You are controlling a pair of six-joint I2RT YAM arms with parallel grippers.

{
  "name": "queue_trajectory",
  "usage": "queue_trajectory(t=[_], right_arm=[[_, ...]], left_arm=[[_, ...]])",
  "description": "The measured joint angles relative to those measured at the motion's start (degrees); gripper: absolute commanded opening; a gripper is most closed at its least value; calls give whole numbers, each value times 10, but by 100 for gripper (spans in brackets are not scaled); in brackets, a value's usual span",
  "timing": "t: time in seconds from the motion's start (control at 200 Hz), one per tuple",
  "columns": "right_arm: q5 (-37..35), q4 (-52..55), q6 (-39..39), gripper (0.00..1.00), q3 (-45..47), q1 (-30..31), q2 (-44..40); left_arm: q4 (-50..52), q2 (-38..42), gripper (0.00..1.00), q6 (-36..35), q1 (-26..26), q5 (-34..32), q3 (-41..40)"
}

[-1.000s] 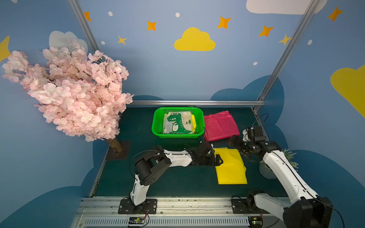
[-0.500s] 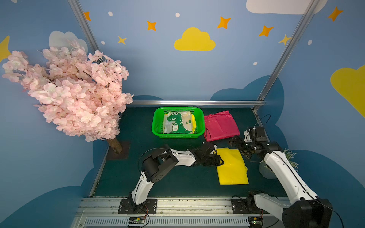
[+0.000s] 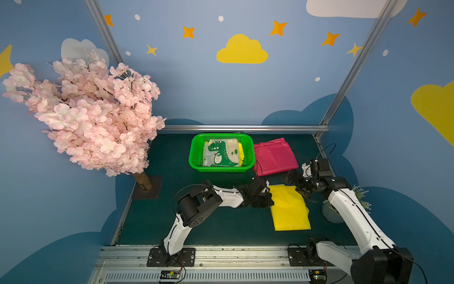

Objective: Put the folded raincoat in the basket
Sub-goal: Move the raincoat to the center of the board.

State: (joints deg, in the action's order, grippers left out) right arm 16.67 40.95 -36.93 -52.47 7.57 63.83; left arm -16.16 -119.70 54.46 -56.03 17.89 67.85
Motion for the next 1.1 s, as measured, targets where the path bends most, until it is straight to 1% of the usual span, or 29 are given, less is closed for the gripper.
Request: queue_trajectory(t=[0.155, 0.365, 0.606, 0.806, 0.961, 1.096], right_arm=[[27, 0, 1, 98, 0, 0, 1], [65, 1, 11, 98, 0, 11, 12], [101, 0, 24, 98, 19, 73, 35], [123, -11, 27, 98, 51, 114, 75], [131, -27, 29, 97, 68, 134, 113], [143, -52, 32, 93, 68, 156, 155]], left_arm=[[-7, 26, 2, 1, 6, -1, -49], [5, 130, 2, 0, 43, -1, -152], [64, 265, 2, -23, 97, -5, -246], [123, 355, 2, -44, 146, -12, -318], [170, 396, 2, -54, 179, -29, -353], [187, 402, 2, -64, 184, -35, -358]])
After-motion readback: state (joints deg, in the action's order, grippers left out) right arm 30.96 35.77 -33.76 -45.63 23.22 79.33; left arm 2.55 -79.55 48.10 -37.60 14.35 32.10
